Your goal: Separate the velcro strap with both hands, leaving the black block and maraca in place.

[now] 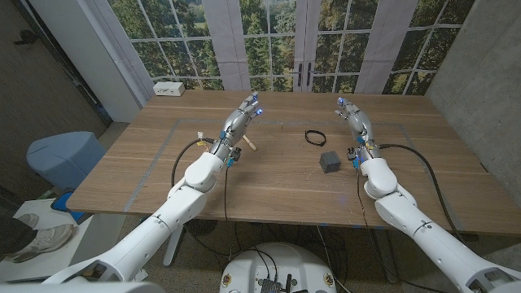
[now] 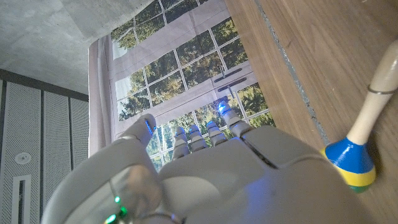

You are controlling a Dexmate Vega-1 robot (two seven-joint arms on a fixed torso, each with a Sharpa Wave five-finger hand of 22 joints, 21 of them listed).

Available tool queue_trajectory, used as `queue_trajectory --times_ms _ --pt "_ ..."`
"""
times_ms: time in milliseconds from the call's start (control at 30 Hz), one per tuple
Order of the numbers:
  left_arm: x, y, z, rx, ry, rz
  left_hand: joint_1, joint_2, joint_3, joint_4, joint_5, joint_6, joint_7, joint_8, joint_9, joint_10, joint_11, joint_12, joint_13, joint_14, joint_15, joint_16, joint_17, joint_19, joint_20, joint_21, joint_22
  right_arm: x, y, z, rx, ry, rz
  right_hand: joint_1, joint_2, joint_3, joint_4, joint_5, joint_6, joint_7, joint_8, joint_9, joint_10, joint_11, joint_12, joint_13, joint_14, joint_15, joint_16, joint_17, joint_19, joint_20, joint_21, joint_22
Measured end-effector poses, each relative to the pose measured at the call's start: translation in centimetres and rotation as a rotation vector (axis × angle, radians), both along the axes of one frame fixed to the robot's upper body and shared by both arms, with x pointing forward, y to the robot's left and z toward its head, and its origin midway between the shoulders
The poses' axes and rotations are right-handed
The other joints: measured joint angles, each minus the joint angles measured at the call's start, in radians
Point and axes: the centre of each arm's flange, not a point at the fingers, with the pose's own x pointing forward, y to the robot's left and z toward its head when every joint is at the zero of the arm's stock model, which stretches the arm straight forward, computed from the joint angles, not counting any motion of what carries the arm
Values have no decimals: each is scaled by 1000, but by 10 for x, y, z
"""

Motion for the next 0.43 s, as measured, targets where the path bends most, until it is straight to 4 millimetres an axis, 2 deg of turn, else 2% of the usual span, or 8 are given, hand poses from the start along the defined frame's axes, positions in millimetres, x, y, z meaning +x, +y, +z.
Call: queue_trajectory --times_ms 100,167,233,333,433 --pt "0 2 -2 -11 11 4 -13 0 0 11 0 0 0 0 0 0 0 0 0 0 0 0 0 0 0 0 0 2 -3 2 14 -4 5 -9 -9 3 3 0 2 2 0 0 0 0 0 -3 0 0 0 0 0 0 0 -5" --pt "2 4 -5 -31 35 13 -21 -7 2 19 6 5 5 0 0 4 4 0 2 0 0 0 0 0 0 0 0 5 -7 4 29 -7 1 -17 -1 5 5 0 2 2 0 0 4 4 0 -3 4 -4 0 0 6 -6 0 -5" --pt "4 7 -8 -52 55 17 -28 -4 6 31 9 9 9 0 0 5 5 0 3 0 0 0 0 0 0 -7 0 8 -10 6 43 -11 -3 -25 -9 5 5 0 2 2 0 0 5 5 0 -6 5 -5 0 0 6 -5 0 -5" --pt "5 8 -11 -78 75 18 -33 -10 17 43 9 11 11 0 0 9 16 0 3 -7 2 0 0 0 0 -8 0 9 -14 9 56 -23 -5 -25 -9 5 5 0 7 7 0 0 5 5 0 -7 5 -5 0 0 9 -2 0 -5" --pt "8 10 -15 -114 102 18 -33 -10 25 50 15 11 21 0 0 9 16 0 3 -10 -1 0 -1 -6 -5 -10 0 11 -18 13 69 -36 -11 -28 -6 10 10 0 7 7 0 0 6 5 0 -7 11 0 0 0 9 -2 0 -5"
